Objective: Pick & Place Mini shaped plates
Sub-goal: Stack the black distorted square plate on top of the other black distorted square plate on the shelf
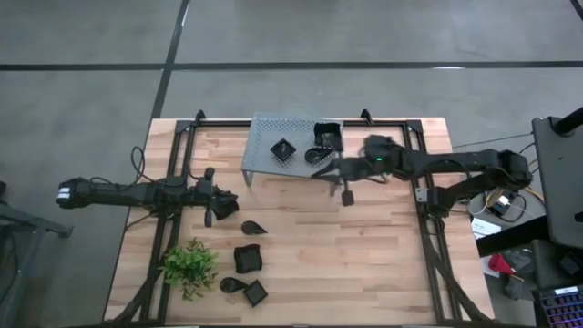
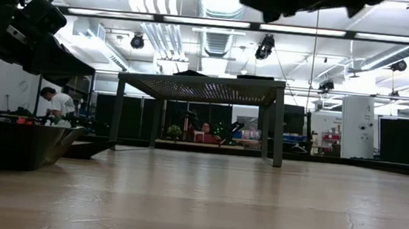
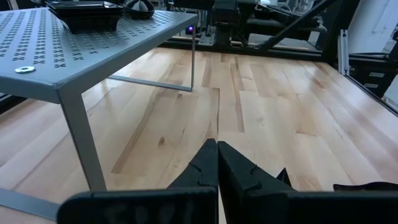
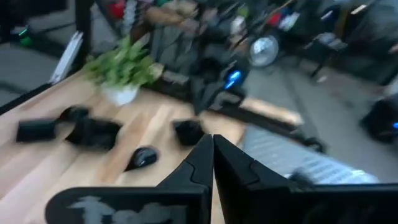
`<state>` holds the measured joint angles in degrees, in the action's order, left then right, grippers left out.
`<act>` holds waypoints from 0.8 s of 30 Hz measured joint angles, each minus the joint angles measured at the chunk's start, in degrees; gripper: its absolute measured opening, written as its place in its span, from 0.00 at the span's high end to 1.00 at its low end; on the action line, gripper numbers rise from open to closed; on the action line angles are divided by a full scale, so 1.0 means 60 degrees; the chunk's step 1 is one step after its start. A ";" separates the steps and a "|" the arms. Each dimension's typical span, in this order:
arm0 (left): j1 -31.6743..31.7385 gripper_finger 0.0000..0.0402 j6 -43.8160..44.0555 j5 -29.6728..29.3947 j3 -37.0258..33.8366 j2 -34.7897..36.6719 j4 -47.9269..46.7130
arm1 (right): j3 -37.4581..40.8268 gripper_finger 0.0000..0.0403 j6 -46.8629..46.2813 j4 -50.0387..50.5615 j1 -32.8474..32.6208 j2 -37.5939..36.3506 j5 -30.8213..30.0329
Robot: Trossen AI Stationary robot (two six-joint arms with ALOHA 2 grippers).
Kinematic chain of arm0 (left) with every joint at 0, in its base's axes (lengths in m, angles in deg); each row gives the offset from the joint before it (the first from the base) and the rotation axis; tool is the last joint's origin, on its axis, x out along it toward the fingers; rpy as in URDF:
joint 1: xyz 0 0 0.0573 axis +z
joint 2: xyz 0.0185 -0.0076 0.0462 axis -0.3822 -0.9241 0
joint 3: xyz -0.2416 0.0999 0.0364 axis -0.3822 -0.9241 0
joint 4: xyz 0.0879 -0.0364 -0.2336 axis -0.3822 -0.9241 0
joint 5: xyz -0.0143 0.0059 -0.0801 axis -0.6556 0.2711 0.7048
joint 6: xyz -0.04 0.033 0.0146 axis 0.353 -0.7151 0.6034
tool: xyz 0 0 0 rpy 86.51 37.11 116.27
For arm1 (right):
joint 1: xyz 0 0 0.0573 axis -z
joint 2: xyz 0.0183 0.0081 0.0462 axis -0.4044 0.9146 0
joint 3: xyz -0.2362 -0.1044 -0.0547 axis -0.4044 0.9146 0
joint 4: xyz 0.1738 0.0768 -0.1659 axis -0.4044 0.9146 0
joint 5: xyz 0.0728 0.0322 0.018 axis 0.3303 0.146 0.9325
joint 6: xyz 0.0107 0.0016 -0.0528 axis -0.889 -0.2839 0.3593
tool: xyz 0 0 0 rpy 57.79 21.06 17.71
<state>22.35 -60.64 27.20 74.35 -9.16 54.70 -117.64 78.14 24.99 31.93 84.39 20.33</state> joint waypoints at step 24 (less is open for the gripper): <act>0.0000 1.00 0.0000 0.0000 0.0003 0.0000 -0.0002 | 0.4389 0.98 -0.1524 -0.1446 0.0004 -0.5736 -0.0942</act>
<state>22.35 -60.64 27.20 74.37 -9.16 54.69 -91.30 69.00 16.31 31.95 49.98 14.68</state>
